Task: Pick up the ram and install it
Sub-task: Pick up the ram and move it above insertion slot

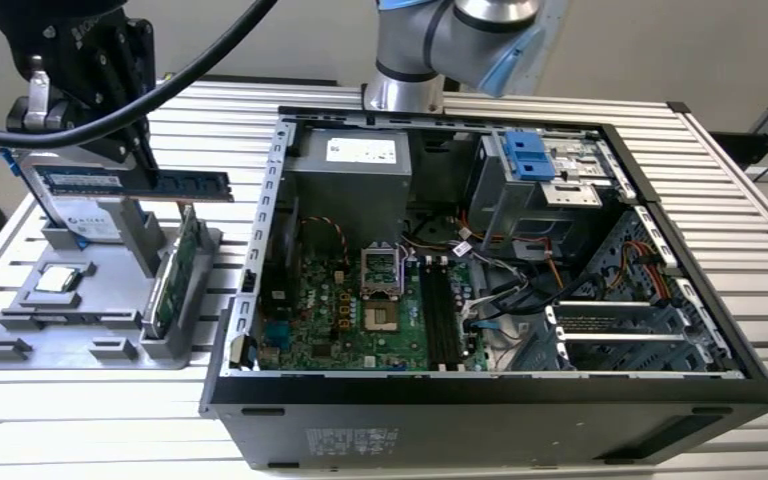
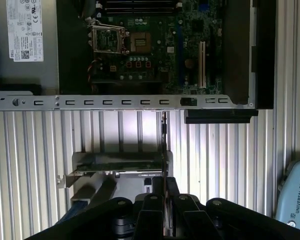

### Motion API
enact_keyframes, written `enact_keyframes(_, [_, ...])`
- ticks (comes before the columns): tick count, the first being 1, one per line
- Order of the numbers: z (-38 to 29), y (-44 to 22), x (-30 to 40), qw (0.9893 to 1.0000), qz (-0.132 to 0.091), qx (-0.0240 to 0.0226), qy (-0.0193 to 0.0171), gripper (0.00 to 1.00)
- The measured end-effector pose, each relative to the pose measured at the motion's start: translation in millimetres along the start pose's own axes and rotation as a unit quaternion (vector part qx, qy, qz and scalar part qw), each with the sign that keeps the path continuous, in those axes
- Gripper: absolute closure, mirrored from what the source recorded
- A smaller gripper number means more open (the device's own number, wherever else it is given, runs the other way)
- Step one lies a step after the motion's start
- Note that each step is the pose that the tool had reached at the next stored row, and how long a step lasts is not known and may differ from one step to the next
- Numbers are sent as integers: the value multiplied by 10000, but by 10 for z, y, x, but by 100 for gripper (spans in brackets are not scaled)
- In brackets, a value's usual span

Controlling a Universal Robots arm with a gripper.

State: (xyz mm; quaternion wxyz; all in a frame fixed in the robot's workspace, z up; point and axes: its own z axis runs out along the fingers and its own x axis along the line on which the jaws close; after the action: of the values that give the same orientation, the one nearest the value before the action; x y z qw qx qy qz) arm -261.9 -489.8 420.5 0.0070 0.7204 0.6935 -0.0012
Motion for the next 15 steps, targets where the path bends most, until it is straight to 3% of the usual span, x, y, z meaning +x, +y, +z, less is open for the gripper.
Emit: enact_keyframes(15, [2,199,13,10000,0,0,0,100])
